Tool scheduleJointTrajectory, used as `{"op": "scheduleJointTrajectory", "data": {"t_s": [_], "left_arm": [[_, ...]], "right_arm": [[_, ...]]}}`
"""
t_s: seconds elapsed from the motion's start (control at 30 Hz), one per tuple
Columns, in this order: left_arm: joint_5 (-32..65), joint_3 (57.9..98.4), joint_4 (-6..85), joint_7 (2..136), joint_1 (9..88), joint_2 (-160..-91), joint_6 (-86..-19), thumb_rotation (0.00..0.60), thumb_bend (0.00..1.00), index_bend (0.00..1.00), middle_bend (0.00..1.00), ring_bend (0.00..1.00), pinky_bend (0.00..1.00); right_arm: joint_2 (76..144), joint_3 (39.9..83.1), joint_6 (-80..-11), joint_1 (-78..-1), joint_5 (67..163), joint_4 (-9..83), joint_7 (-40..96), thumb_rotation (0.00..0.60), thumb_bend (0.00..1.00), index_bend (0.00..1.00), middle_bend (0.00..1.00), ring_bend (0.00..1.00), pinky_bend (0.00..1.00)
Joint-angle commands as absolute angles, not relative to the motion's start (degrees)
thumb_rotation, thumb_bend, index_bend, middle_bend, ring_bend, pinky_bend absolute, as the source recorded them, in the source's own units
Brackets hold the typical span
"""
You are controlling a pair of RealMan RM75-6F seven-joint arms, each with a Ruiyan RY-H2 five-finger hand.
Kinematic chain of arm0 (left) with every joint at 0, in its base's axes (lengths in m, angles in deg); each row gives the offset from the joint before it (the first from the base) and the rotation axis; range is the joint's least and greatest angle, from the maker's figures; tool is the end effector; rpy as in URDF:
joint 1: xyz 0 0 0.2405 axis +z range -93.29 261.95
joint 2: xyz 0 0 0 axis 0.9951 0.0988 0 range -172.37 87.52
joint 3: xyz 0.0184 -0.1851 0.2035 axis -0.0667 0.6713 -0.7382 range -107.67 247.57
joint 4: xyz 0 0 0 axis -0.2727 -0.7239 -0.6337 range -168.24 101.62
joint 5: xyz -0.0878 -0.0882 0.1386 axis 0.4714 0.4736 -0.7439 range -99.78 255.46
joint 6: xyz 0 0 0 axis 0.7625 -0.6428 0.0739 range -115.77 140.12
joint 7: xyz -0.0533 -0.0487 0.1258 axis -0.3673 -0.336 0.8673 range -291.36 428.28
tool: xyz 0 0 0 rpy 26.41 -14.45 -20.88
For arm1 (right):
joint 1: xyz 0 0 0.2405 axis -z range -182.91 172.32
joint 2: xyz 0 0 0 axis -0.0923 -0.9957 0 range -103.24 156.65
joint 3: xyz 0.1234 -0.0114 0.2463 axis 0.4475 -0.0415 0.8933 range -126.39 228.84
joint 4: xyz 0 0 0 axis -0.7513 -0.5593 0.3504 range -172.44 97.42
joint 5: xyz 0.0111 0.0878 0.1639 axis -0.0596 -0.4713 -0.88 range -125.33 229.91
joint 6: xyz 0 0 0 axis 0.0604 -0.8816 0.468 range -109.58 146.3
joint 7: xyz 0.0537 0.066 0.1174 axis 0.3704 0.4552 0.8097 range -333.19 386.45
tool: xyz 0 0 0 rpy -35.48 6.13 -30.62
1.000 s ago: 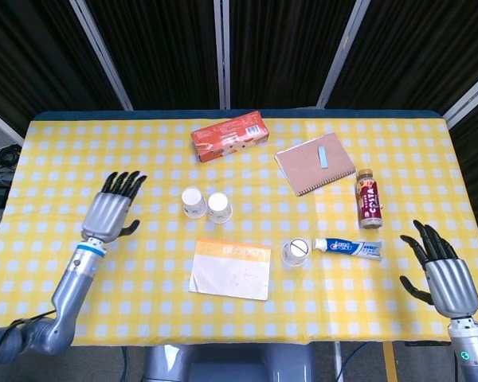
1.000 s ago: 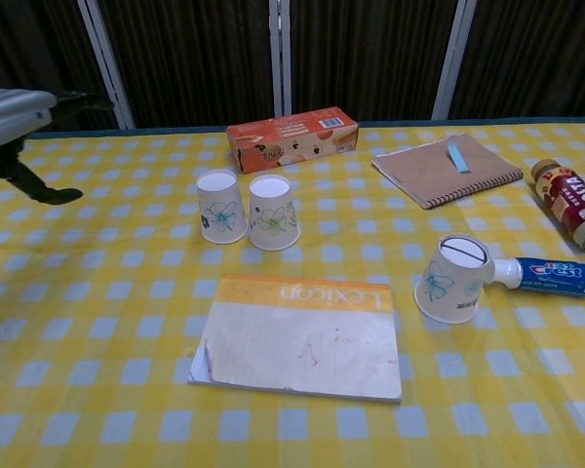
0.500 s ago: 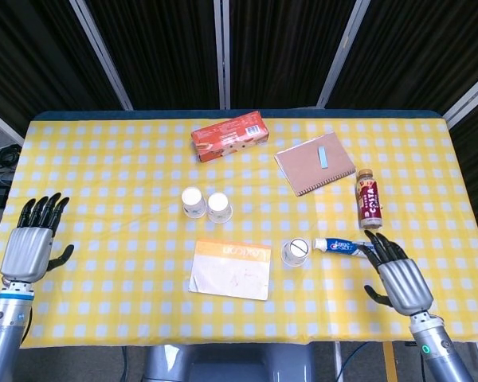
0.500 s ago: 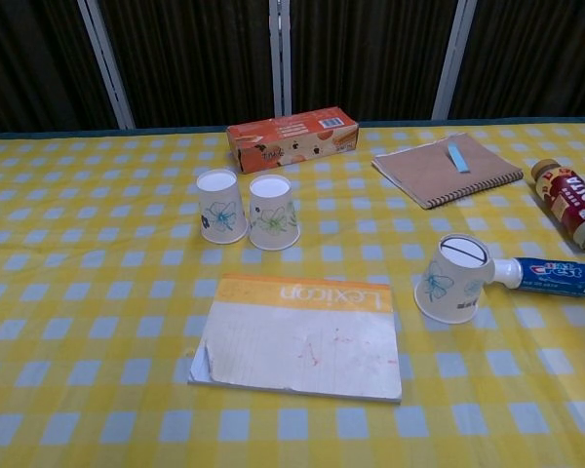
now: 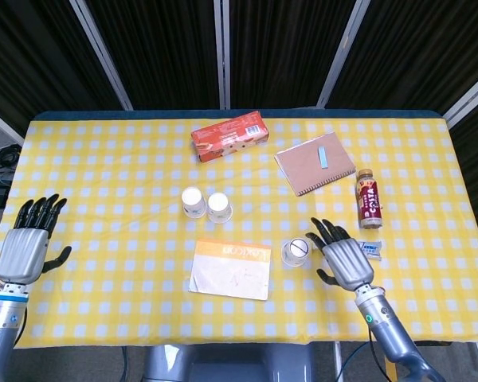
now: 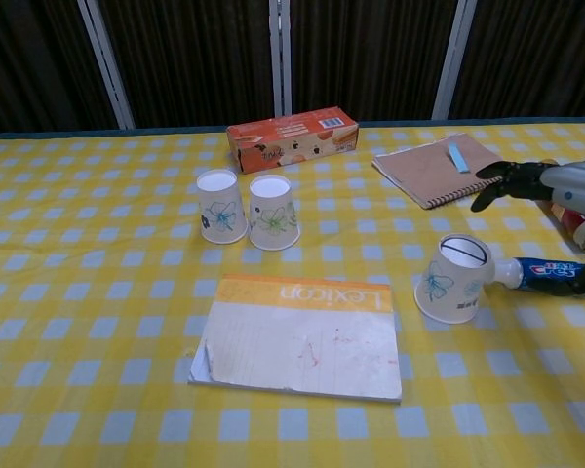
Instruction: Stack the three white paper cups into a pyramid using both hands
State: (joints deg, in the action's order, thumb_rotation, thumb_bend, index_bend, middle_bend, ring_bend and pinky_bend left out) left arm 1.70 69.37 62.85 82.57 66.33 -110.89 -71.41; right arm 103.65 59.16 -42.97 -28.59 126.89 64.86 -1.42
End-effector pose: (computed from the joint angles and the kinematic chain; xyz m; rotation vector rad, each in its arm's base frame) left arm -0.2844 0.2375 0.1543 -1.4806 -0.8219 -0.8453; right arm -0.2144 -0.2632 0.0663 1.8198 -0.9093 0.8370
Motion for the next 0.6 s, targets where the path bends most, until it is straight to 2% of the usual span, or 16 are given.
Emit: {"op": "scheduleJointTrajectory", "data": {"t_s": [0.03,0.3,0.6], "left_arm": [[1.52,69.68,62.92,82.57,66.55,-110.85,-71.09,0.6,0.31,0.0,0.0,0.0,0.0],[1.16,70.76,62.92,82.02,67.16,-110.53,-70.02,0.6,0.31,0.0,0.0,0.0,0.0],[0.77,71.6,62.85,81.65,67.6,-110.28,-68.84,0.6,0.31,0.0,0.0,0.0,0.0]], "right_arm": [[105.35,60.35,-41.29,-30.55,123.88,64.71,-2.77,0.6,0.21,0.22,0.0,0.0,0.18],[106.84,60.84,-39.86,-33.57,118.48,64.44,-5.44,0.6,0.28,0.27,0.0,0.0,0.19],[108.3,59.55,-40.03,-35.55,114.71,64.16,-8.47,0.6,0.29,0.26,0.0,0.0,0.19]]}}
